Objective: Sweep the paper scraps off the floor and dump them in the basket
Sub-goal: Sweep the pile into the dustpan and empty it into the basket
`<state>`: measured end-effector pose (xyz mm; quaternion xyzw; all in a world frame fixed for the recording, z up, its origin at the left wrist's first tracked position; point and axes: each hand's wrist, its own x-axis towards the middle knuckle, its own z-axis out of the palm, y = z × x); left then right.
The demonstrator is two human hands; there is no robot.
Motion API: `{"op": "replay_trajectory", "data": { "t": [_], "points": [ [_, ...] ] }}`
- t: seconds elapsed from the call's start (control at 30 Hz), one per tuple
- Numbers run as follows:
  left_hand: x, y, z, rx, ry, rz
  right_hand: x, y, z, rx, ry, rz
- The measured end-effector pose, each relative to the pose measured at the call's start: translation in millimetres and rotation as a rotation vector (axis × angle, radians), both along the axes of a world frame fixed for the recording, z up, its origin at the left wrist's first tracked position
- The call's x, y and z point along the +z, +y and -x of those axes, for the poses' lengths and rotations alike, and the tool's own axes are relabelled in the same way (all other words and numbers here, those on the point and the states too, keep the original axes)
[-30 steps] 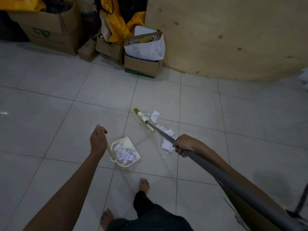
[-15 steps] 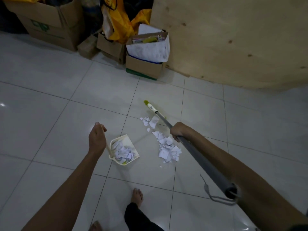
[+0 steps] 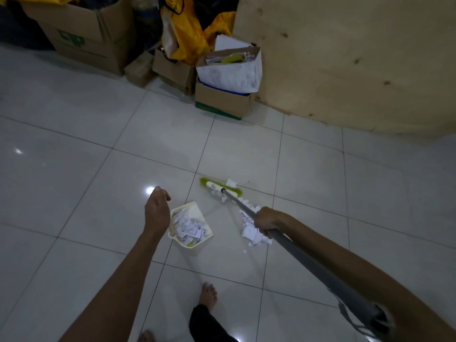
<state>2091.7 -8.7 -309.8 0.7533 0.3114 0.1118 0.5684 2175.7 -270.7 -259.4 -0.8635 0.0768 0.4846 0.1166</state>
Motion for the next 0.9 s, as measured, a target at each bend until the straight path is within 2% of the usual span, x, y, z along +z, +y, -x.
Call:
{"op": "replay_trajectory", "data": {
  "t": [0.1,0.2,0.4,0.63,0.9],
  "points": [
    [1.4,-0.7,1.0,0.002,0.01,0.002,8.0,-9.6,12.1,0.027,0.096,-0.031],
    [3.3,0.6,1.1,-0.009,-0.004,-0.011,25.8,-15.1,20.0,-0.146,0.141,-0.092],
    [7.1,-0.9,2.1,-0.03,-0.001,-0.034,69.6,-21.7,21.1,-0.279,0.206,-0.174],
    [11.5,-3.5,6.9,-0.031,0.03,-0.012,83.3,-18.6,10.7,-0.156,0.106,-0.171],
    [10.5,14.0,21.3,-0.038,-0.015,-0.038,5.7,15.1,6.5,0.012,-0.067,-0.011]
  ]
}}
